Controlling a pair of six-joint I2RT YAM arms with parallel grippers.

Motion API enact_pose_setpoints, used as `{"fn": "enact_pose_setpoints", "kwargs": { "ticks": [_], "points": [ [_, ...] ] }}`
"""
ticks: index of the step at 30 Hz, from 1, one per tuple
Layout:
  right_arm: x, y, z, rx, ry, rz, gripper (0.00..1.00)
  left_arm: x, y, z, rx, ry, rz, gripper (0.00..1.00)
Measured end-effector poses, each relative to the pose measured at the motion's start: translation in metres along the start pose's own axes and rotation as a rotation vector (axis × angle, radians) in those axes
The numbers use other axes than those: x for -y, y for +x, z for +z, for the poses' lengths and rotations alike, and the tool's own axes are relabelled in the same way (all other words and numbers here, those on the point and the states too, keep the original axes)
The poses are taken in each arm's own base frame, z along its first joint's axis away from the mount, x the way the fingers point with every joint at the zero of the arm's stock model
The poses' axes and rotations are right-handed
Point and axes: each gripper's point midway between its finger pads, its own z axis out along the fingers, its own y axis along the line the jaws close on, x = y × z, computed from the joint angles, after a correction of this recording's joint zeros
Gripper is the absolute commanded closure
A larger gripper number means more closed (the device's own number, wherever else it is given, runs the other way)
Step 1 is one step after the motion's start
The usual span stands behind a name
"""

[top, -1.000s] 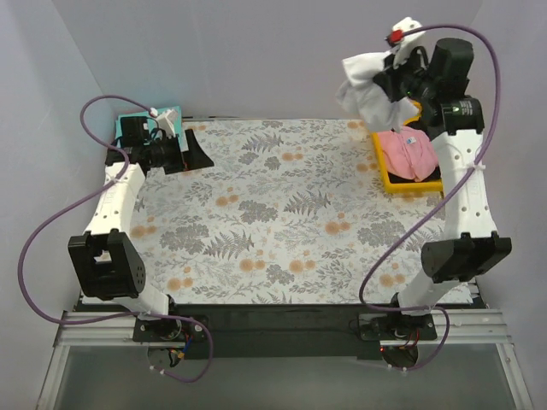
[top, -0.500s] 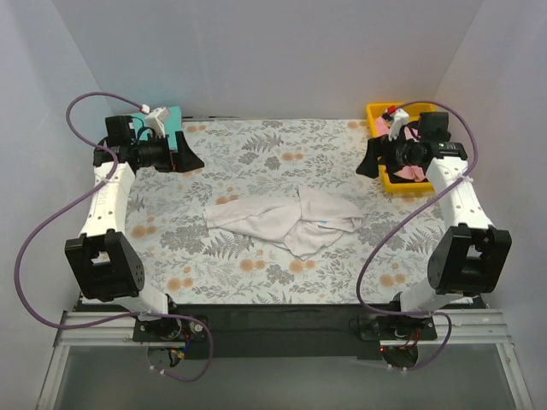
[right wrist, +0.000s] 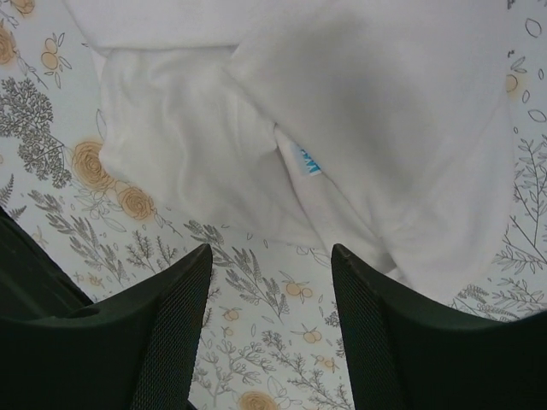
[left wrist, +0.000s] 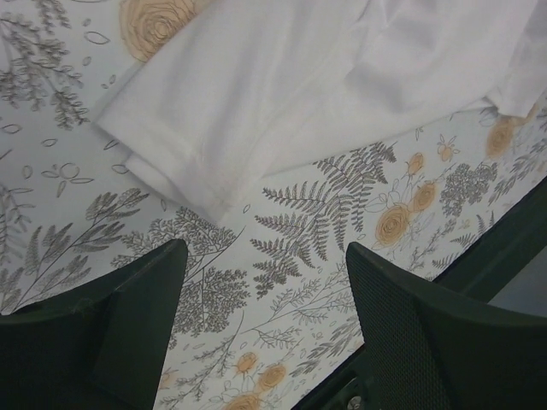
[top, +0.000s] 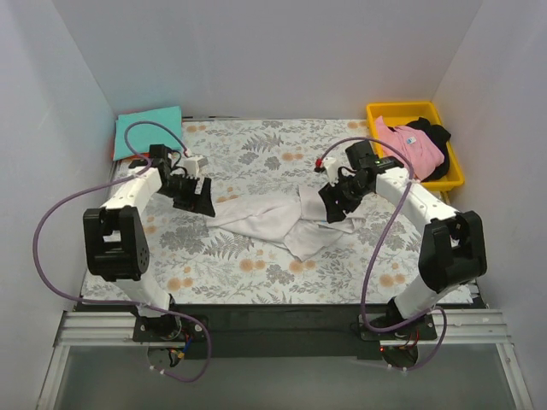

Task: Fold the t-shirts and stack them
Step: Flatten the tshirt out

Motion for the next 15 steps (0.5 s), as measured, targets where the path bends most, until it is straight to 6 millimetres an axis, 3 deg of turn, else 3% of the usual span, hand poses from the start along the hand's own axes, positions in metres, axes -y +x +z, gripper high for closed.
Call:
{"fn": "enact_pose_setpoints", "kwargs": {
  "ticks": [3, 9, 12, 15],
  "points": [
    [-0.004, -0.005, 0.017, -0.058, 0.02, -0.039, 0.36, 0.005, 0.015, 0.023, -0.089, -0.004, 0.0, 0.28],
    [-0.011, -0.029, 0.054, -0.117, 0.076, -0.114, 0.34, 0.005, 0.024, 0.063, -0.185, -0.056, 0.018, 0.24],
    [-0.006, -0.042, 0.067, -0.125, 0.117, -0.124, 0.34, -0.003, 0.02, 0.07, -0.194, -0.09, 0.0, 0.21],
    [-0.001, -0.045, 0.078, -0.142, 0.149, -0.124, 0.43, -0.009, 0.008, 0.074, -0.172, -0.133, 0.016, 0.2]
  ]
}}
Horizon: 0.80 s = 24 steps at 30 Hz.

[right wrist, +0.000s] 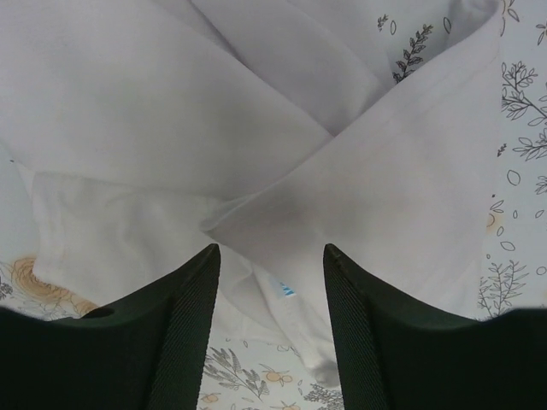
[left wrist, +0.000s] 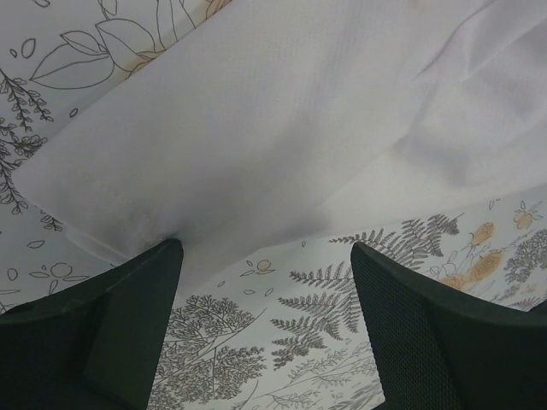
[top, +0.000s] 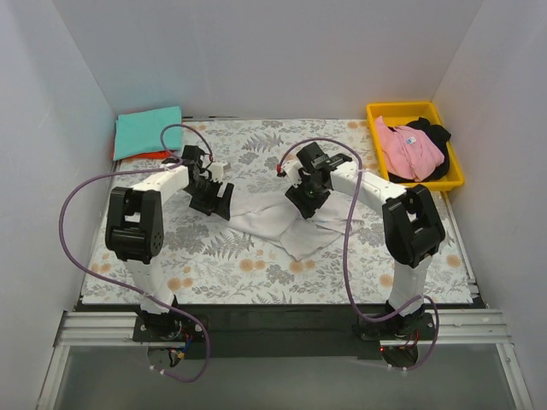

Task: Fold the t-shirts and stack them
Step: Flatten the tshirt out

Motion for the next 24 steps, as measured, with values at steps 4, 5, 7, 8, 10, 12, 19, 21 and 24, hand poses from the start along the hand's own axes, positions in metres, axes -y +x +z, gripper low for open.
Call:
{"fn": "enact_pose_setpoints", "kwargs": {
  "ticks": [4, 5, 7, 8, 10, 12, 19, 21, 24],
  "points": [
    [0.003, 0.004, 0.01, -0.034, 0.018, 0.015, 0.42, -0.004, -0.005, 0.002, 0.011, -0.043, 0.008, 0.22],
    [0.003, 0.004, 0.011, -0.035, 0.016, 0.019, 0.41, -0.005, -0.006, 0.003, 0.012, -0.053, 0.007, 0.22],
    [0.001, 0.003, 0.009, -0.032, 0.012, 0.022, 0.42, -0.006, -0.006, 0.003, 0.014, -0.064, 0.003, 0.22],
    [0.0, 0.002, 0.007, -0.028, 0.013, 0.022, 0.43, -0.006, -0.007, 0.003, 0.015, -0.066, -0.001, 0.22],
    [-0.005, -0.002, 0.003, -0.015, 0.012, 0.012, 0.44, -0.005, -0.008, 0.003, 0.02, -0.067, -0.009, 0.22],
    [-0.013, -0.007, -0.001, -0.001, 0.008, -0.006, 0.44, -0.005, -0.009, 0.003, 0.024, -0.065, -0.024, 0.22],
    [-0.032, -0.012, 0.003, -0.01, 0.005, -0.059, 0.49, 0.001, -0.016, -0.001, 0.039, -0.04, -0.061, 0.2],
    [-0.027, -0.01, 0.008, -0.028, 0.023, -0.056, 0.56, 0.003, -0.021, -0.004, 0.049, -0.036, -0.061, 0.19],
    [-0.017, -0.003, 0.016, -0.067, 0.065, -0.049, 0.65, 0.003, -0.024, -0.006, 0.057, -0.034, -0.057, 0.19]
  ]
}}
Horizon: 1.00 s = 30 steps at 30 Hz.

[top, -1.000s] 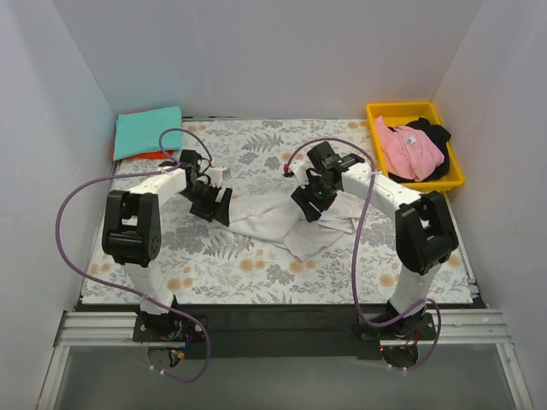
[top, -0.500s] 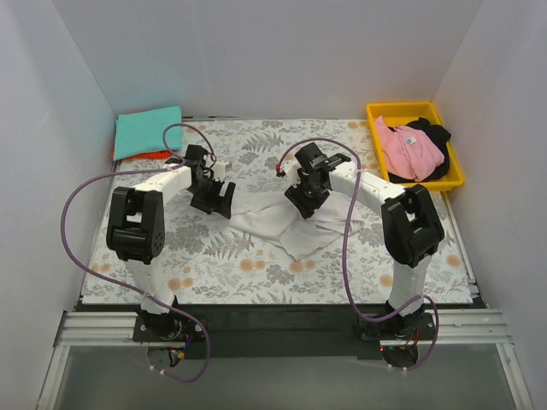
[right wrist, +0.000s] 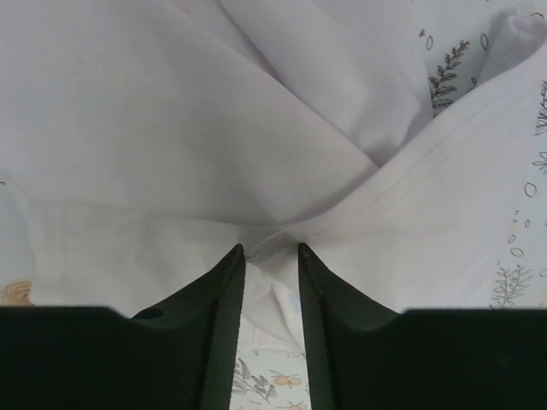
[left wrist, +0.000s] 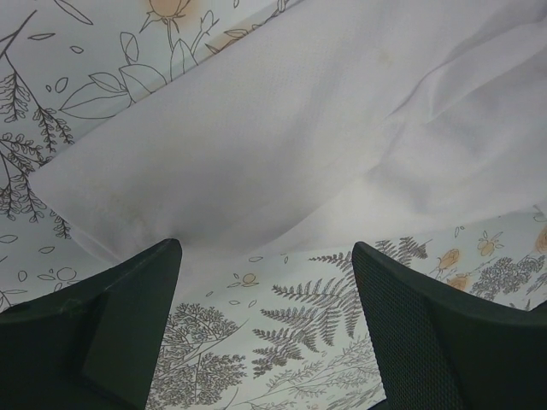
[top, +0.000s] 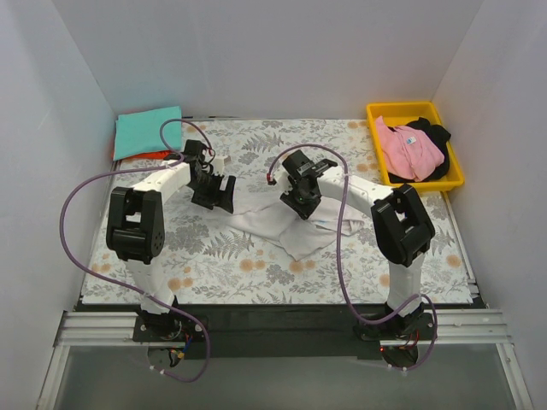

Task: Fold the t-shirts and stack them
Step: Flatten the tshirt out

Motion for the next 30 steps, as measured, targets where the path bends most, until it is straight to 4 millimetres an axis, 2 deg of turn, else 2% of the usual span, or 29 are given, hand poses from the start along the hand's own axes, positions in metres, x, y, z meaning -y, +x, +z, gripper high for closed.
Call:
{"fn": "enact_pose_setpoints", "kwargs": {
  "ticks": [2, 3, 4, 9, 13, 14, 15, 17, 19, 22, 25, 30],
  "points": [
    [0.005, 0.003, 0.001, -0.014, 0.026, 0.0, 0.81, 0.0, 0.001, 0.0, -0.002, 0.001, -0.001, 0.19],
    [0.008, 0.004, 0.001, -0.019, 0.042, -0.003, 0.93, 0.0, 0.001, 0.0, -0.003, 0.002, -0.001, 0.19],
    [0.011, 0.003, 0.0, -0.02, 0.053, -0.002, 0.99, 0.001, 0.001, 0.0, -0.003, 0.004, -0.002, 0.19],
    [0.022, 0.001, -0.006, -0.018, 0.105, -0.001, 0.99, 0.001, 0.001, 0.0, -0.003, 0.004, -0.006, 0.19],
    [0.04, -0.012, -0.033, 0.051, 0.15, 0.008, 0.99, -0.001, 0.001, -0.001, -0.002, 0.003, -0.009, 0.19],
    [0.051, -0.022, -0.055, 0.112, 0.176, 0.016, 0.99, -0.001, 0.001, -0.001, -0.002, 0.002, -0.011, 0.19],
    [0.062, -0.021, -0.063, 0.124, 0.194, 0.039, 0.99, -0.002, 0.001, -0.001, -0.002, 0.002, -0.013, 0.19],
    [0.1, -0.02, -0.102, 0.206, 0.265, 0.098, 0.99, -0.005, 0.001, -0.003, 0.001, 0.003, -0.019, 0.18],
    [0.139, -0.01, -0.139, 0.267, 0.348, 0.166, 0.99, -0.008, 0.001, -0.006, 0.003, 0.007, -0.032, 0.17],
    [0.192, 0.019, -0.184, 0.314, 0.473, 0.256, 0.99, -0.014, -0.004, -0.013, 0.018, 0.01, -0.042, 0.16],
    [0.209, 0.038, -0.195, 0.302, 0.509, 0.283, 0.99, -0.019, -0.016, -0.023, 0.047, 0.008, -0.031, 0.18],
    [0.204, 0.047, -0.182, 0.268, 0.472, 0.267, 0.99, -0.018, -0.024, -0.031, 0.064, 0.02, -0.006, 0.23]
  ]
}}
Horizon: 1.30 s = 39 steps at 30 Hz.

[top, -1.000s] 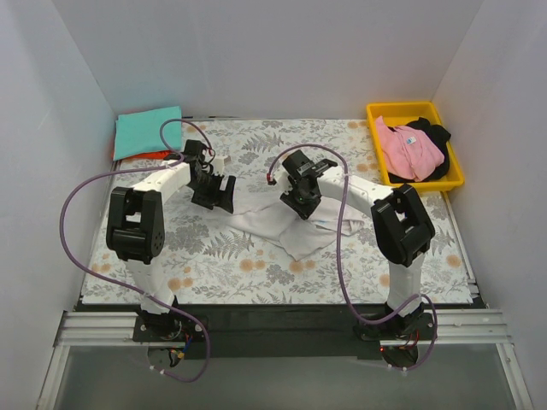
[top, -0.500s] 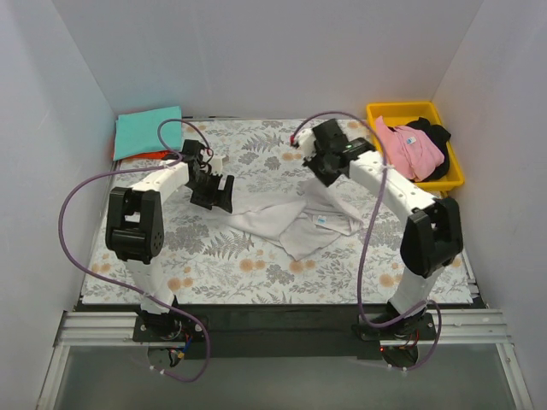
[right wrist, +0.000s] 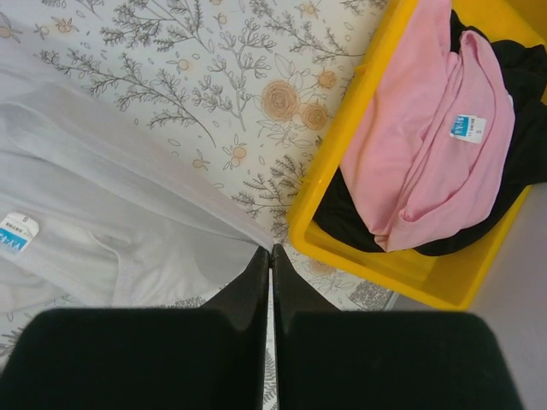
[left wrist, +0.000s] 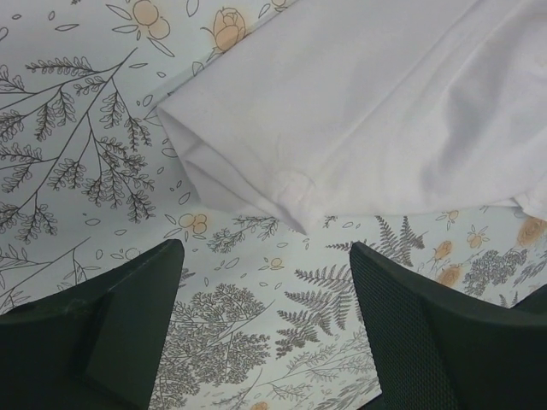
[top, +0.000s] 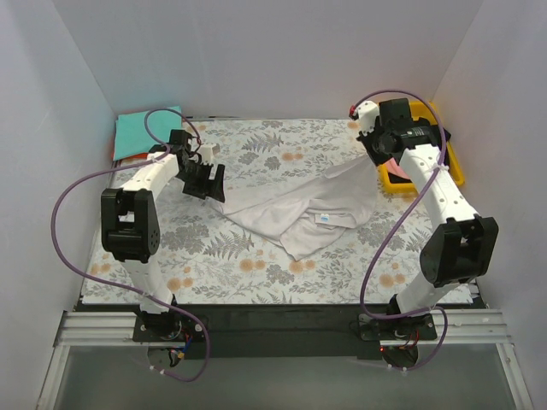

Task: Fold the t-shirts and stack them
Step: Flatten the tshirt out

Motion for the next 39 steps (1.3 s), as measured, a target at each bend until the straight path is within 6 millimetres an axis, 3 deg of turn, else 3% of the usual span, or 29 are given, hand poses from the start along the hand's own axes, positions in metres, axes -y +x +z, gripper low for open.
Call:
{"fn": "enact_pose_setpoints", "kwargs": {
  "ticks": [5, 9, 10, 14, 19, 28, 35, 39],
  "points": [
    [-0.006, 0.005, 0.003, -0.01, -0.03, -0.005, 0.99, 0.007, 0.007, -0.001, -0.025, 0.041, 0.024, 0.41],
    [-0.008, 0.005, 0.005, -0.011, -0.043, -0.002, 0.99, 0.016, 0.01, -0.001, -0.032, 0.093, 0.094, 0.68],
    [-0.009, 0.006, 0.006, -0.012, -0.046, -0.002, 0.99, 0.018, 0.011, 0.0, -0.037, 0.097, 0.12, 0.7],
    [-0.011, 0.007, 0.01, -0.021, -0.055, 0.001, 0.99, 0.032, 0.018, 0.007, -0.084, 0.1, 0.264, 0.69],
    [-0.012, 0.008, 0.012, -0.024, -0.06, 0.007, 0.99, 0.044, 0.019, 0.014, -0.136, 0.082, 0.405, 0.54],
    [-0.014, 0.009, 0.015, -0.029, -0.068, 0.014, 0.99, 0.029, 0.02, 0.034, -0.207, -0.013, 0.515, 0.53],
    [-0.017, 0.012, 0.017, -0.035, -0.081, 0.018, 0.99, 0.023, 0.022, 0.045, -0.242, -0.056, 0.57, 0.58],
    [-0.018, 0.015, 0.019, -0.042, -0.084, 0.018, 0.99, 0.02, 0.019, 0.047, -0.237, -0.075, 0.587, 0.74]
  ]
}}
